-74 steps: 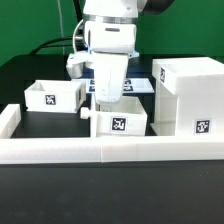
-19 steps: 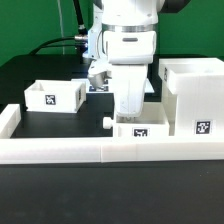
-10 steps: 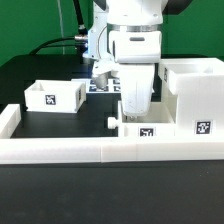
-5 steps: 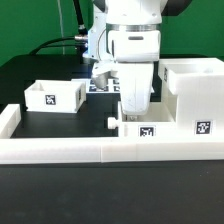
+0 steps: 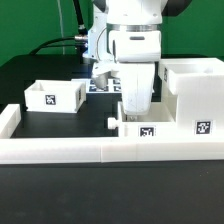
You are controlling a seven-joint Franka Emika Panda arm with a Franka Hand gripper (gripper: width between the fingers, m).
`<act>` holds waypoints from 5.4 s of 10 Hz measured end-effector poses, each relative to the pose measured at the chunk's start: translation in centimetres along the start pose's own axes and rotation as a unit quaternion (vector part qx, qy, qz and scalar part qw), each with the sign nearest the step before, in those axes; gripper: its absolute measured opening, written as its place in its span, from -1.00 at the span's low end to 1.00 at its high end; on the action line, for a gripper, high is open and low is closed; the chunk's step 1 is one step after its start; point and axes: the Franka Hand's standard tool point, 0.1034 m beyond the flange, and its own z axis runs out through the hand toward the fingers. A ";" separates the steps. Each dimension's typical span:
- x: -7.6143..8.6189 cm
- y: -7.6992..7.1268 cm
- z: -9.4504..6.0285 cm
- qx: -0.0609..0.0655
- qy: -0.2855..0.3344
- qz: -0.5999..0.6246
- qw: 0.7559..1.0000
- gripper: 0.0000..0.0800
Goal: Assemble drawer
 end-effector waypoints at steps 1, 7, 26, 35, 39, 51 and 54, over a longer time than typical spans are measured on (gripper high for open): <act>-0.1 0.0 0.0 -0.001 0.000 0.000 1.000 -0.89; -0.3 0.0 0.1 0.000 0.000 -0.012 1.000 -0.89; -0.2 -0.1 0.1 0.005 -0.005 -0.016 1.000 -0.89; -0.4 -0.1 0.2 0.011 -0.009 -0.035 0.999 -0.89; 0.7 -0.2 0.2 0.014 -0.014 -0.056 0.998 -0.89; 0.9 -0.5 0.1 0.021 -0.015 -0.001 1.000 -0.45; 0.9 0.3 -1.5 0.011 -0.017 -0.002 1.000 0.36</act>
Offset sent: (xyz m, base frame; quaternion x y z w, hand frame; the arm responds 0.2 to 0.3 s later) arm 0.0000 0.0000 0.0000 0.0000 0.0000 0.0000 1.0000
